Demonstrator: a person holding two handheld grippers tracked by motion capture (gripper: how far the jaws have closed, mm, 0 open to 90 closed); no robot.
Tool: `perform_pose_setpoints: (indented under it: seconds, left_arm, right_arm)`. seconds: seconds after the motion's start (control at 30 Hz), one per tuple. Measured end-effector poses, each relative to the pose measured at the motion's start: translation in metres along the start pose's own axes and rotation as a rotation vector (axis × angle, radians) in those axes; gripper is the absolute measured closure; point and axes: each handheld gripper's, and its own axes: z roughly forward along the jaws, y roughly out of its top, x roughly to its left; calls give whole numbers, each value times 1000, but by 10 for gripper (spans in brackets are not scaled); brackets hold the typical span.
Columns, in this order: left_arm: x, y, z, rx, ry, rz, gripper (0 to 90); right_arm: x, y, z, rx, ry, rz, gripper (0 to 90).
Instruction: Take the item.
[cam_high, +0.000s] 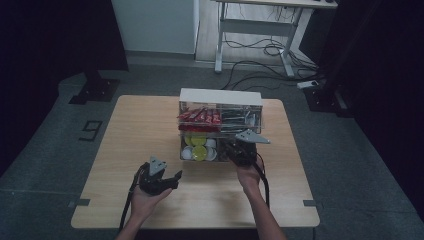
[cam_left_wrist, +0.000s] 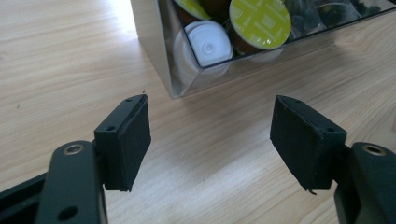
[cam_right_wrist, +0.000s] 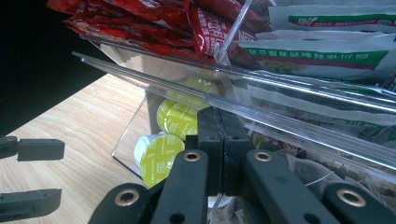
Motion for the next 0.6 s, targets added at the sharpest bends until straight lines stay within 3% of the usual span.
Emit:
perform_pose_setpoints:
  seconds: [0.6]
  left_arm:
    - [-11,19,15,-5,-6,14,288]
  right_arm:
    - [0,0,0,-2,2,3,882]
